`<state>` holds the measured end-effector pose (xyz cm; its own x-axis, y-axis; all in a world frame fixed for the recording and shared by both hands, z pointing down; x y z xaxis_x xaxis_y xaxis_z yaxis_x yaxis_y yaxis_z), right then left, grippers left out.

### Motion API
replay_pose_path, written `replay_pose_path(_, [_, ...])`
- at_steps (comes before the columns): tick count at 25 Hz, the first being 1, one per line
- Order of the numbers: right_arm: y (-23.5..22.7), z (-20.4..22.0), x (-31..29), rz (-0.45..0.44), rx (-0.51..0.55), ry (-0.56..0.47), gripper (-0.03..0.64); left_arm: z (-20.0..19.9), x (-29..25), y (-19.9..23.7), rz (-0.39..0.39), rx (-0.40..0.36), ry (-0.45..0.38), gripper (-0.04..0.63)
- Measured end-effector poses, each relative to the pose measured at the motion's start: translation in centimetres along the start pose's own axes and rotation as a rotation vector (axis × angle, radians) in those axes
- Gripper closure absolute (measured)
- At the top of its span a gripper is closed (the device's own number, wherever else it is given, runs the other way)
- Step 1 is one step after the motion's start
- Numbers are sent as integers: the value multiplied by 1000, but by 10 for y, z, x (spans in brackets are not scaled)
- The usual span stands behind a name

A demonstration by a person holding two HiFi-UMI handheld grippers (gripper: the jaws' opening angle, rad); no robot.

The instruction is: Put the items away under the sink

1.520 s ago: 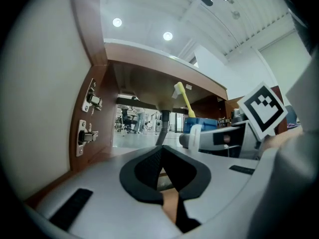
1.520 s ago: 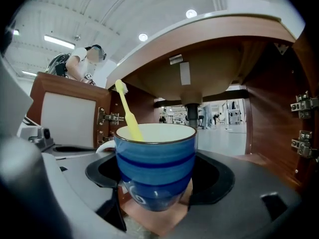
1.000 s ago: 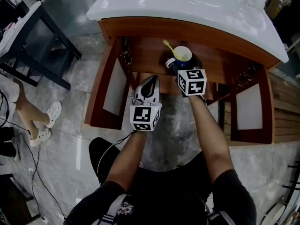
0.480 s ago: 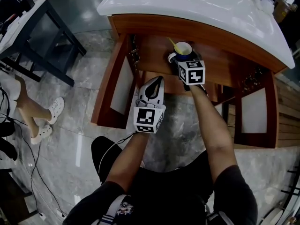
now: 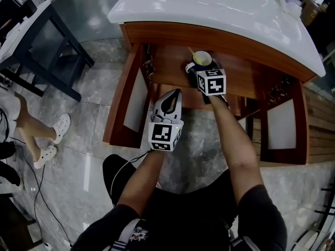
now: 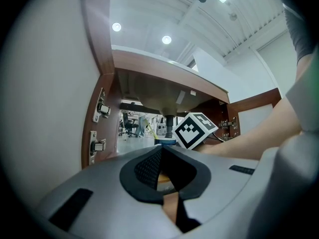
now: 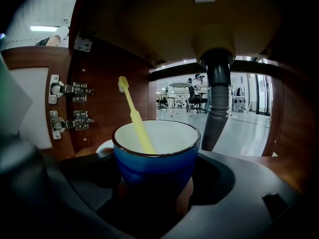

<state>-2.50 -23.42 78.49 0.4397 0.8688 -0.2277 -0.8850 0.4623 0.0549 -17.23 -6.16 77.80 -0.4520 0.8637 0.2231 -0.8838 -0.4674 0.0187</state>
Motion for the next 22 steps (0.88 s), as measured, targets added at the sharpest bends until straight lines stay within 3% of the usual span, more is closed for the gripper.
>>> replay_pose_path(11, [3,-4,-12,48,-29,25,222,0,-5,-6,18,2,0,592])
replay_pose_path(22, [3,2,9,-6,-28,9,188,3,-6,6,-17,6,16,592])
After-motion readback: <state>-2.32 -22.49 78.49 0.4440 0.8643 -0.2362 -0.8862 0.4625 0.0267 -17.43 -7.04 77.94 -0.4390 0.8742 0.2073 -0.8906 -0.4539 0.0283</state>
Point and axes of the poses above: the fingertips, and each gripper's own axes: x backward along the fingers, y to its left, z out of its underside, the point moved 8 cm from there along x, backward along the fingers, and after that the axes turned 8 degrees about -y, right-handed, at the moved point
